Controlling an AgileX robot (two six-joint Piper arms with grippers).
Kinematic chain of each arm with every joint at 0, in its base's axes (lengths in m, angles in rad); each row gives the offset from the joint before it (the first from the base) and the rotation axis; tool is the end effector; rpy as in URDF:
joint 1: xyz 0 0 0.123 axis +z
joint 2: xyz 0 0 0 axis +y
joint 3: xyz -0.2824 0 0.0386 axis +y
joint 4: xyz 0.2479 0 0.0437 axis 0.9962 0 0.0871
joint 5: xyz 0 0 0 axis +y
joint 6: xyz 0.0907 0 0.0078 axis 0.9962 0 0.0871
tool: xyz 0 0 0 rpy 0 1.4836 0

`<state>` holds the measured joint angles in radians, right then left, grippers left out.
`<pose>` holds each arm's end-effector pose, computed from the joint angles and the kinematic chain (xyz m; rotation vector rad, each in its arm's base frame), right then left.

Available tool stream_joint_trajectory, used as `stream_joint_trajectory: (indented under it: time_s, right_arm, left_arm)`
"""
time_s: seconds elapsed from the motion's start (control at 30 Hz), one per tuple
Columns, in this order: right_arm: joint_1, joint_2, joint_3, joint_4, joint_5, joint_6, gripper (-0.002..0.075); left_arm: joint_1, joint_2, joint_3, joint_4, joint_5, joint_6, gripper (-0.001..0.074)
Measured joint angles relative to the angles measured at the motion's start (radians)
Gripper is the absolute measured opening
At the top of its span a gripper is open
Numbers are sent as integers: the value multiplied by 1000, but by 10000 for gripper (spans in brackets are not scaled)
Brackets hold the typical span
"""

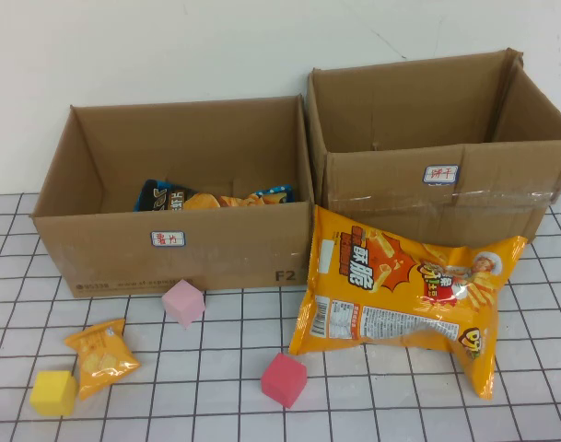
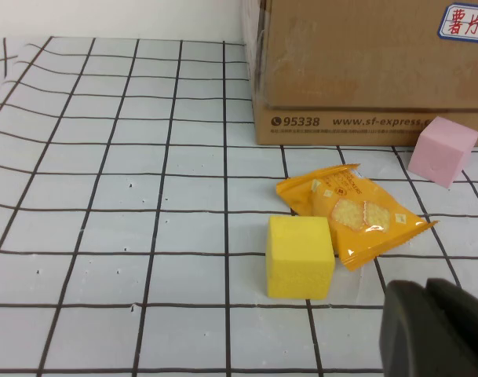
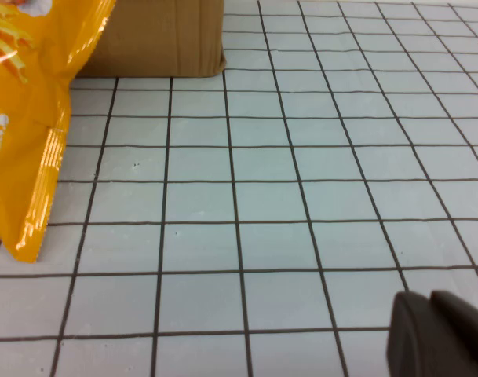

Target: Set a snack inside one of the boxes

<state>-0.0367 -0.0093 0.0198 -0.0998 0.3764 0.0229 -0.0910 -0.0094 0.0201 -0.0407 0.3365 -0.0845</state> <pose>0.0524 -0.0053 0.1732 -0.0058 1.8700 -0.1079 0.0532 -0.0061 0.1765 -0.0198 1.8335 -0.1628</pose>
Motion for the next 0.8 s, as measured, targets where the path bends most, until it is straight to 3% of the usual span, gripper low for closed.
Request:
stream_joint_trajectory:
  time_s: [0.8]
  right_arm:
    - [0, 0, 0, 1, -4, 0, 0]
  left_arm:
    - [0, 0, 0, 10, 0, 11, -1]
